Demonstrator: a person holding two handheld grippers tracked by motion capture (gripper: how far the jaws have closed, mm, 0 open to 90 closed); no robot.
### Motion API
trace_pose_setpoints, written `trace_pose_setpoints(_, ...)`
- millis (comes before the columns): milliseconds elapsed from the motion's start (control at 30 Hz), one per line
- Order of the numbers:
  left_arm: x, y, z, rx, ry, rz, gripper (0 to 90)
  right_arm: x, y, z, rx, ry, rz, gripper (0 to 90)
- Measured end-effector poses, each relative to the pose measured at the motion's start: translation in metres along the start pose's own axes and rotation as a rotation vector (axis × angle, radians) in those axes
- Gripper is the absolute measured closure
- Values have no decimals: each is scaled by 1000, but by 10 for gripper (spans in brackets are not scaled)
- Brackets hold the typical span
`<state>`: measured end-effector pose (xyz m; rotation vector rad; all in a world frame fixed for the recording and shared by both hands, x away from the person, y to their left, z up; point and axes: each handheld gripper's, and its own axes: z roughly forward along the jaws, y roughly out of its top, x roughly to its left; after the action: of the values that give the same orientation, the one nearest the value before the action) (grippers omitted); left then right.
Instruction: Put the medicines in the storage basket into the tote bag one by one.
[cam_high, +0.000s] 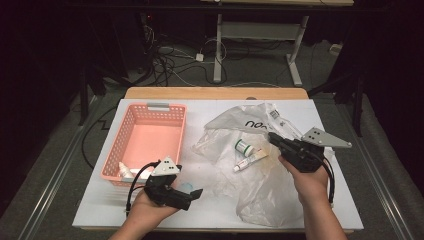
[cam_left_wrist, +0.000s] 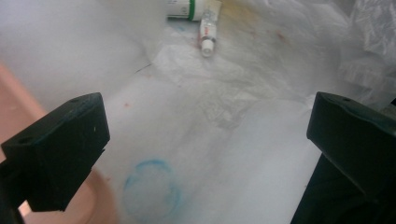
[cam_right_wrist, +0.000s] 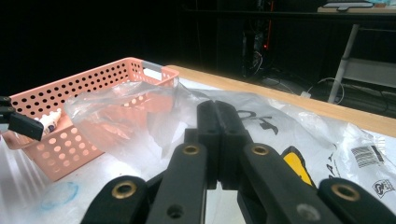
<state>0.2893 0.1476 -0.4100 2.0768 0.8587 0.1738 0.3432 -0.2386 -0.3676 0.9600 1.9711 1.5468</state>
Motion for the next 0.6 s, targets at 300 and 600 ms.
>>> trace_pose_setpoints(300,26,-11,-23,-9,84,-43,0,0,0,0,0,0,1,900)
trace_pose_setpoints(600,51,-17,-43,-31,145,-89,4,0,0,0,2,-2,5,900)
